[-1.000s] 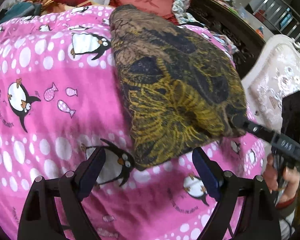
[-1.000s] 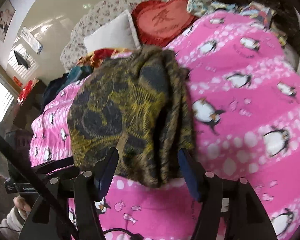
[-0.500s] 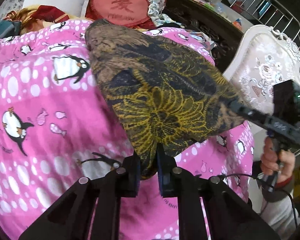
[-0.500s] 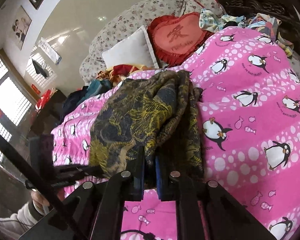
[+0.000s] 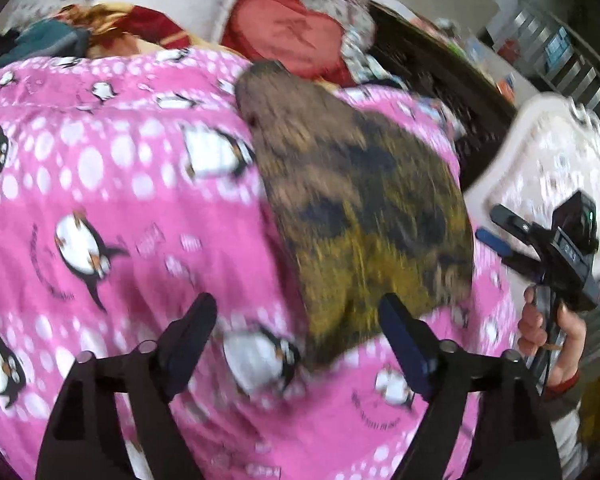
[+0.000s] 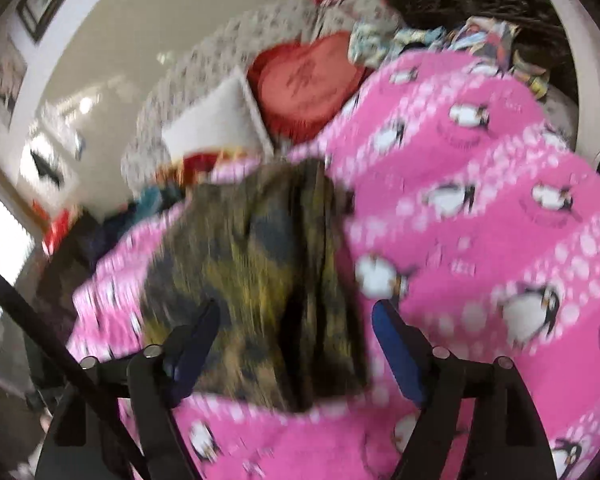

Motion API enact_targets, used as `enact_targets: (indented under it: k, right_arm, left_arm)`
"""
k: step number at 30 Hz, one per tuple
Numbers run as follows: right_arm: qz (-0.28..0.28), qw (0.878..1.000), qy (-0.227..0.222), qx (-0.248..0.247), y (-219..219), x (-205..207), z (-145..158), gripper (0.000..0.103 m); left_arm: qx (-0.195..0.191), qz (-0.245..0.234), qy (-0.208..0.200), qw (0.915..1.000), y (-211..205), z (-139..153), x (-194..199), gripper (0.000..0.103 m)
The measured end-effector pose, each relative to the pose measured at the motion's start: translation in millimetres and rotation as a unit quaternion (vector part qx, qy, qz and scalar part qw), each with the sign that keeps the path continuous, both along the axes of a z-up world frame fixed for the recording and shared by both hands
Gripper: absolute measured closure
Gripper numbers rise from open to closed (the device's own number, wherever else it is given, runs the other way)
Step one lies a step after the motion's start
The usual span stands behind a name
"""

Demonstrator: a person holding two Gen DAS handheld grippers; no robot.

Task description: Fold small clothes

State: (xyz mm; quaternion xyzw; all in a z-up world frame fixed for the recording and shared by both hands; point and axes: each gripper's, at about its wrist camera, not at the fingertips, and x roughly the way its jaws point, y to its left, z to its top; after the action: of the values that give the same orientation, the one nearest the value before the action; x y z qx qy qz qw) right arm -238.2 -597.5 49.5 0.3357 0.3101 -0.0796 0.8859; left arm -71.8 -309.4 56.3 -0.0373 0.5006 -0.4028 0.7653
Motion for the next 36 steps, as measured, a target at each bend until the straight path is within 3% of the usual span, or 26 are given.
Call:
enact_targets:
  k: [1, 5, 10, 12, 14, 16, 19, 20, 25, 30, 33, 36]
  right_arm:
    - [0.003, 1.000, -0.001, 0.010, -3.5, 9.3, 0.3, 0.009]
    - [0.000, 0.999, 0.027, 0.022, -16.3, 58.0, -7.9, 0.009]
    - [0.019, 0.998, 0.032, 0.051, -22.8, 89.2, -25.8, 0.009]
    - [0.036, 0.998, 0.027, 0.042, -16.9, 95.3, -27.0, 0.020]
    - [0.037, 0.999, 0.023, 0.020, -9.7, 96.5, -22.8, 0.042]
    - [0.031, 0.999, 0.017, -0.006, -2.3, 92.0, -12.1, 0.059]
    - [0.035, 0.999, 0.007, -0.017, 7.2, 83.4, 6.6, 0.068]
    - [0.038, 0.999, 0.004, -0.019, 10.8, 80.3, 13.0, 0.070]
    - [0.067, 0.997, -0.029, -0.022, 42.0, 54.7, 54.0, 0.070]
    - [0.118, 0.991, -0.052, -0.025, 92.0, 26.9, 85.5, 0.070]
    - [0.156, 0.987, -0.039, -0.005, 126.8, 12.0, 78.0, 0.070]
    - [0.187, 0.982, -0.013, 0.004, 153.0, 3.1, 56.1, 0.070]
  left_arm:
    - [-0.008, 0.010, 0.006, 0.9999, -1.4, 0.2, 5.8, 0.018]
    - [-0.017, 0.045, 0.005, 0.9988, -18.6, -1.5, 25.3, 0.015]
    - [-0.028, 0.042, 0.046, 0.9977, -39.8, -14.9, 42.1, 0.014]
    - [-0.023, 0.035, 0.049, 0.9979, -47.8, -20.1, 42.2, 0.014]
    - [-0.018, 0.030, 0.041, 0.9985, -53.4, -20.8, 38.4, 0.016]
    - [-0.021, -0.002, 0.036, 0.9991, -61.7, -15.3, 32.7, 0.052]
    - [0.003, -0.016, -0.005, 0.9999, -62.6, 5.4, 20.8, 0.072]
    - [0.003, -0.021, -0.011, 0.9997, -59.4, 13.0, 17.9, 0.076]
    - [-0.019, -0.028, -0.022, 0.9992, -17.3, 57.6, 3.4, 0.077]
    - [-0.013, -0.033, -0.063, 0.9973, 41.8, 96.8, -41.6, 0.077]
    - [0.002, -0.027, -0.067, 0.9974, 77.7, 98.4, -68.8, 0.077]
    - [0.026, -0.022, -0.039, 0.9987, 104.5, 71.8, -89.9, 0.076]
